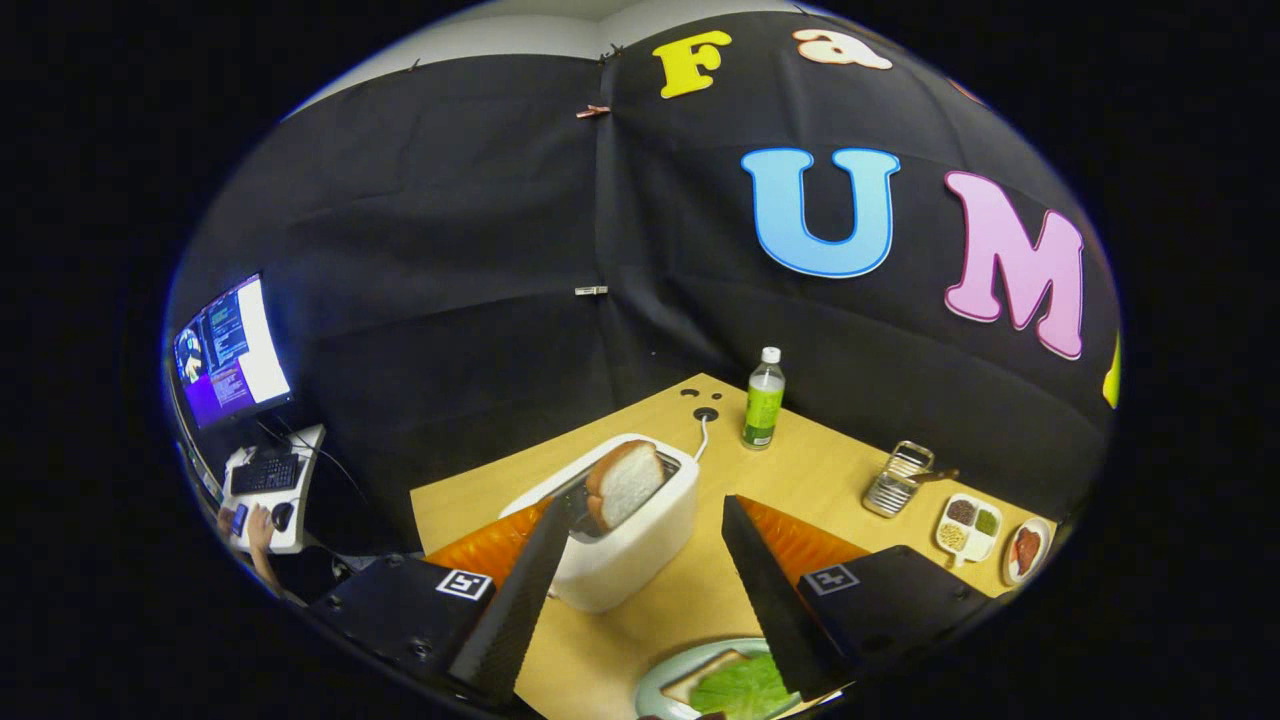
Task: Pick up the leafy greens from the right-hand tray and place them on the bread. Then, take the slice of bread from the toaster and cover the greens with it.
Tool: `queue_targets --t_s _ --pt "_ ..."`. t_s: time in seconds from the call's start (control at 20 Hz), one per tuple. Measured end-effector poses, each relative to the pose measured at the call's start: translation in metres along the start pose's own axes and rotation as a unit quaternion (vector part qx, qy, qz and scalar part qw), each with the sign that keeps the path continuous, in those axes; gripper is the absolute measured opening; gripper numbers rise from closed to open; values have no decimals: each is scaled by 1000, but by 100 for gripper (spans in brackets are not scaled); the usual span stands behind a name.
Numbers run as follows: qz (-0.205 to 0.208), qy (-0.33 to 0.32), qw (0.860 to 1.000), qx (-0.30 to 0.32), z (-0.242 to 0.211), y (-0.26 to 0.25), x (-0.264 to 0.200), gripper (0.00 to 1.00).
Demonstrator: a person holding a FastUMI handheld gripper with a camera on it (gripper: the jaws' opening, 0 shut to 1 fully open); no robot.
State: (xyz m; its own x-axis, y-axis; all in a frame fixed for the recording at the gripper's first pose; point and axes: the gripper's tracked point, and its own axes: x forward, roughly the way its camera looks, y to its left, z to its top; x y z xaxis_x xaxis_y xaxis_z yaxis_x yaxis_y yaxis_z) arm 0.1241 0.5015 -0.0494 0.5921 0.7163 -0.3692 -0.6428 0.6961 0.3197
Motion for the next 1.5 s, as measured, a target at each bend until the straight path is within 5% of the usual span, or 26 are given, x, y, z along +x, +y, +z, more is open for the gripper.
queue_targets --t_s 0.2,0.55,0.65,0.9,1.0,1.5 --pt "-8 29 999 15 -15 15 52 96" --pt "-86 51 993 55 -32 -8 125 96" --pt "-113 57 989 76 -35 -21 131 88" --pt "-125 61 984 113 -37 -19 134 24" --pt "-124 50 985 111 -30 -11 131 15" --pt "-89 -42 988 117 46 -1 60 14"
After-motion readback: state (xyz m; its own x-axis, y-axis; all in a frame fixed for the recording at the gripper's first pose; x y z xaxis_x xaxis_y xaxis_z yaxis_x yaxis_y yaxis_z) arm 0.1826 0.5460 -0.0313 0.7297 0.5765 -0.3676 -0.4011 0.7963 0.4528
